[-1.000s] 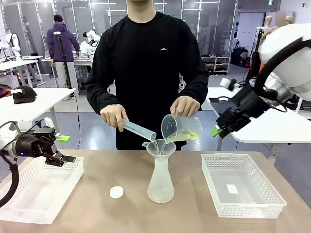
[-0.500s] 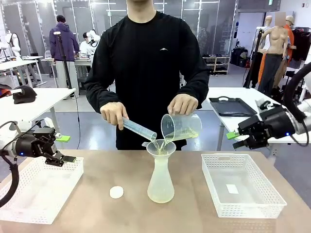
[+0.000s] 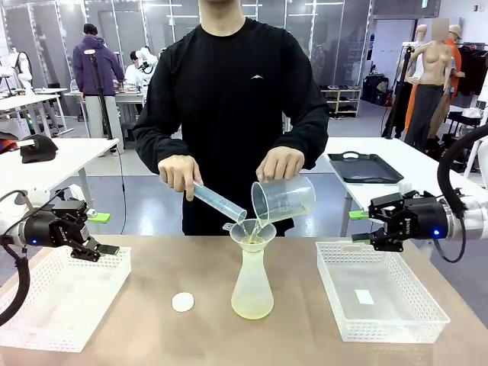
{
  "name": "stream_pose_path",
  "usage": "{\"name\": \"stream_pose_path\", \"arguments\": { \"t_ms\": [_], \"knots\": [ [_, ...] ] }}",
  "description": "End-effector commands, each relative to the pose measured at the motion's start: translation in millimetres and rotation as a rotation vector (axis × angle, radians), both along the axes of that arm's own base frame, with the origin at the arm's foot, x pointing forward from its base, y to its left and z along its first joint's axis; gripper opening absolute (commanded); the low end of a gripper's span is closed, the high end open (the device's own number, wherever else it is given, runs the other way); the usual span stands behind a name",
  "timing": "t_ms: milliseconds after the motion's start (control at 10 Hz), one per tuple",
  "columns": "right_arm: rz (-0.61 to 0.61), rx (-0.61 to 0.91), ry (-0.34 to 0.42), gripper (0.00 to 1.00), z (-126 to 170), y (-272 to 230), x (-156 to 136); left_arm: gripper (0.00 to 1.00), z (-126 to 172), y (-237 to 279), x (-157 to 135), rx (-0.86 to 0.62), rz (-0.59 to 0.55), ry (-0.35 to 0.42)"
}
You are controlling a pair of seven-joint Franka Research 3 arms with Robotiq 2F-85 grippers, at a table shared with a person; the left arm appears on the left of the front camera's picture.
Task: Prepare the solutions needed for the experiment.
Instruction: Once the solution is in the Big flask , pick up the Plastic Funnel and place it back into the right Organizing basket.
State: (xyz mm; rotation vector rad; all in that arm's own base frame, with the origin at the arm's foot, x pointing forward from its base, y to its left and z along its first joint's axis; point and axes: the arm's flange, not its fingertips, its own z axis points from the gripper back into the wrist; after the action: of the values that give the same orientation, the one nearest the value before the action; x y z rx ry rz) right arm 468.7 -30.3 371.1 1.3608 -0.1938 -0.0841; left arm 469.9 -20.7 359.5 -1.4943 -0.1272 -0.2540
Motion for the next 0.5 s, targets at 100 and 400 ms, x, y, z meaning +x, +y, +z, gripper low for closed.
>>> {"name": "stream_pose_path", "arguments": {
  "t_ms": [100, 400],
  "knots": [
    [-0.043, 0.052, 0.037, 0.64, 0, 5, 6, 1.0, 1, -1, 0, 0.003, -0.004, -0.011],
    [-0.015, 0.054, 0.011, 0.64, 0, 14, 6, 1.0, 1, -1, 0, 0.003, -0.004, -0.011]
  ]
}}
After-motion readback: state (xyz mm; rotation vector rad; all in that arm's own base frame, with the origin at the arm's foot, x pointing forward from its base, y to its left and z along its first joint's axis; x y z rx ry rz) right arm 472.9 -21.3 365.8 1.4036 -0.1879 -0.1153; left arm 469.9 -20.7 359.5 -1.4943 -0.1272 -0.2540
